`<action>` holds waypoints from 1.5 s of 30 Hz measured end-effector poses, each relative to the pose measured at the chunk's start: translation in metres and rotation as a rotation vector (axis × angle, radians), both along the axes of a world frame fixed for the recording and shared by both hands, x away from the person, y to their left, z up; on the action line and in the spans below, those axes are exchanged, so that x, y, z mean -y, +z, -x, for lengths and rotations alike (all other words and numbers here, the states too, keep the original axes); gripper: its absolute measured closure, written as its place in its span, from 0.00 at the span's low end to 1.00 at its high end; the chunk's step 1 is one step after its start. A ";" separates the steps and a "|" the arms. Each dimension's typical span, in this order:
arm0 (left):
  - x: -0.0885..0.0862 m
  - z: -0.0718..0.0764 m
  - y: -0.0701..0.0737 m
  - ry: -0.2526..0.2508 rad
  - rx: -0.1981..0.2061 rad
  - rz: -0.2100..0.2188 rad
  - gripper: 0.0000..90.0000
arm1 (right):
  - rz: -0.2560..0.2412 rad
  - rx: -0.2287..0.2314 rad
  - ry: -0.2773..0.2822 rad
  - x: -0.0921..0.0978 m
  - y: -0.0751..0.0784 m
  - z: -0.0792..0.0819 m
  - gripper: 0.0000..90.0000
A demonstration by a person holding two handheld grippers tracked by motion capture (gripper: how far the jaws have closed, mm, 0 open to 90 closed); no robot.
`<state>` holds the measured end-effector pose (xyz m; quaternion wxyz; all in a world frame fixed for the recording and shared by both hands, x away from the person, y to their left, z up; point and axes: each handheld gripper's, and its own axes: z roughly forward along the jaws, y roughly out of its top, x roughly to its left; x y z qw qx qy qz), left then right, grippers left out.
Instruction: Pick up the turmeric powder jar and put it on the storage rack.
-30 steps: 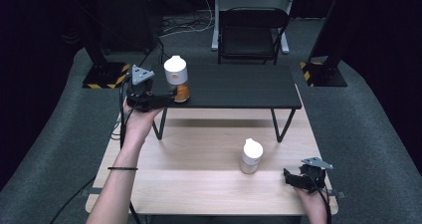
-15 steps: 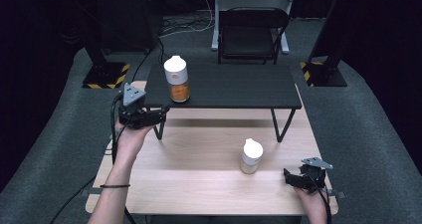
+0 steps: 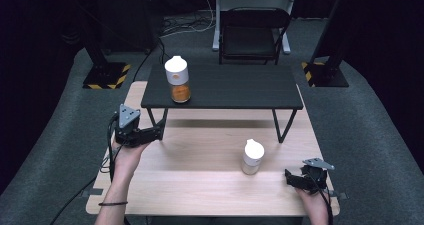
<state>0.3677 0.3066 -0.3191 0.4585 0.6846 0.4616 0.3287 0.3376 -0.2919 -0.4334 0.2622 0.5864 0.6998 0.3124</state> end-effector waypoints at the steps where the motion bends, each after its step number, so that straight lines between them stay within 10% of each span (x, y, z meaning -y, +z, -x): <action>1: 0.000 0.000 -0.003 0.004 -0.004 0.002 0.14 | 0.000 0.000 -0.001 0.000 0.000 0.000 0.09; 21: -0.013 0.020 -0.061 0.022 -0.038 -0.005 0.13 | 0.000 0.000 -0.002 0.000 0.000 0.000 0.09; 45: -0.011 0.010 -0.116 0.053 -0.189 -0.070 0.13 | 0.000 0.000 -0.001 0.000 0.000 0.000 0.09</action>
